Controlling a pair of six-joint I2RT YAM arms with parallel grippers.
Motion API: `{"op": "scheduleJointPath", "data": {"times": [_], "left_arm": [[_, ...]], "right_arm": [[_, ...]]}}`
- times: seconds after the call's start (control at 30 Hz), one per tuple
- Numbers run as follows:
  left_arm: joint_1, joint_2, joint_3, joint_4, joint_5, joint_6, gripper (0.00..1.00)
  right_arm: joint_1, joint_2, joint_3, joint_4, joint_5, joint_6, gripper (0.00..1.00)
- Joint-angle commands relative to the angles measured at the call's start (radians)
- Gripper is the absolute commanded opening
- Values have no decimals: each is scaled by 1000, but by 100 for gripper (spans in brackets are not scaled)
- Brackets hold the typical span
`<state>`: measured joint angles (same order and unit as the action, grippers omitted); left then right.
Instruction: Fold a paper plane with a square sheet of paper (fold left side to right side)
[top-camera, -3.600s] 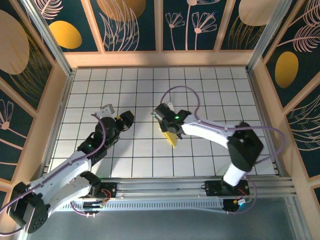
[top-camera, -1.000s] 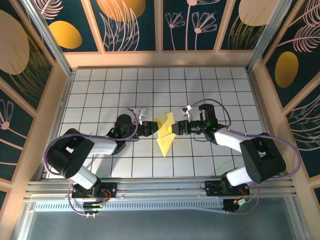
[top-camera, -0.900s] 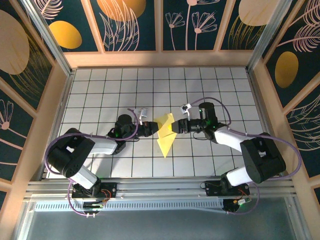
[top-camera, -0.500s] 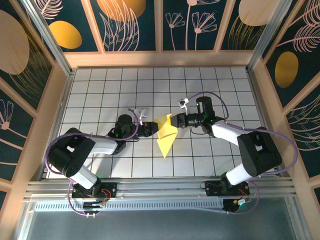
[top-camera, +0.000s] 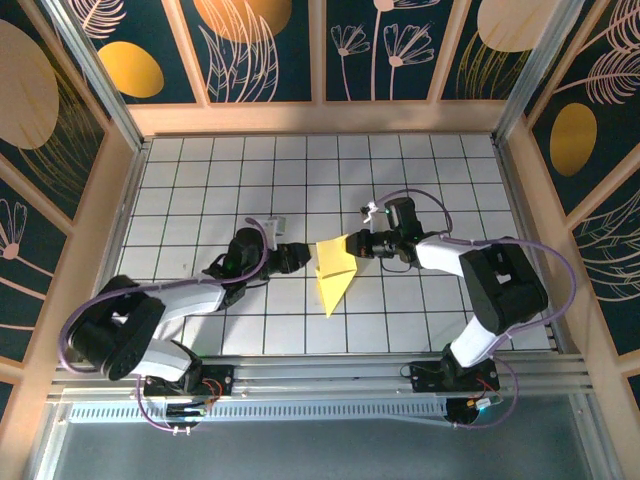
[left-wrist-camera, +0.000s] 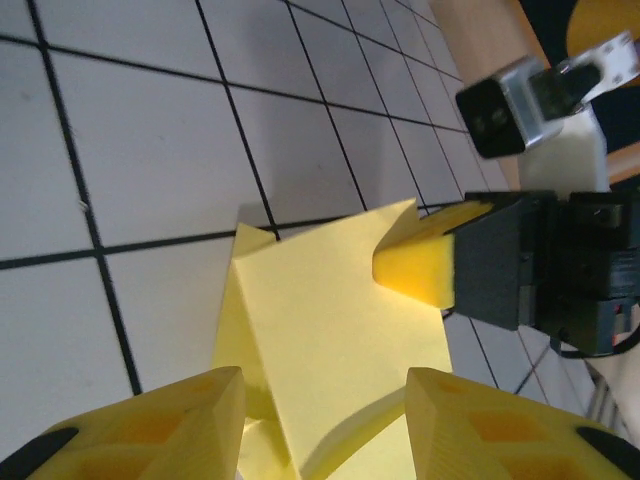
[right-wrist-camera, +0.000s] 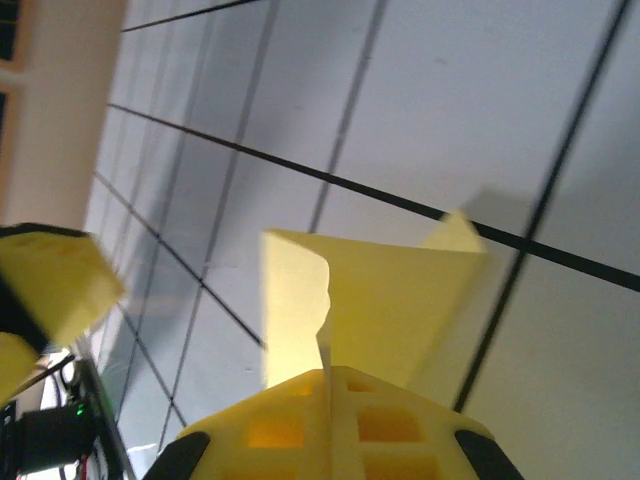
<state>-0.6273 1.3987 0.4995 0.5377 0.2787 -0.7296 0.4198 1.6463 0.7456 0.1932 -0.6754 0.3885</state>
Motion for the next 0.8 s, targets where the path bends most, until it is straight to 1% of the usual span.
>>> {"op": "scheduleJointPath", "data": {"times": [0.0,0.1,0.2,0.33,0.43,0.57,0.77], "left_arm": [[-35,-80,61,-209,-122,94,46],[-115,-101,101,-313,-194,122,46],[-237,-65,163,-430,-300,140,46],[-413,66,293,-578,-459,145,48],[-510,196,408,-669,-550,143,51],[-572,356,554,-769,-642,132,54],[-591,477,662,-864,-733,100,56]], "right_arm": [[-7,10,40,-81,89,68,0],[-6,8,46,-105,102,117,0],[-7,8,62,-130,96,156,0],[-6,9,80,-154,88,187,0],[-5,10,95,-172,88,198,0],[-6,15,103,-178,88,205,0],[-2,22,101,-173,81,208,0]]}}
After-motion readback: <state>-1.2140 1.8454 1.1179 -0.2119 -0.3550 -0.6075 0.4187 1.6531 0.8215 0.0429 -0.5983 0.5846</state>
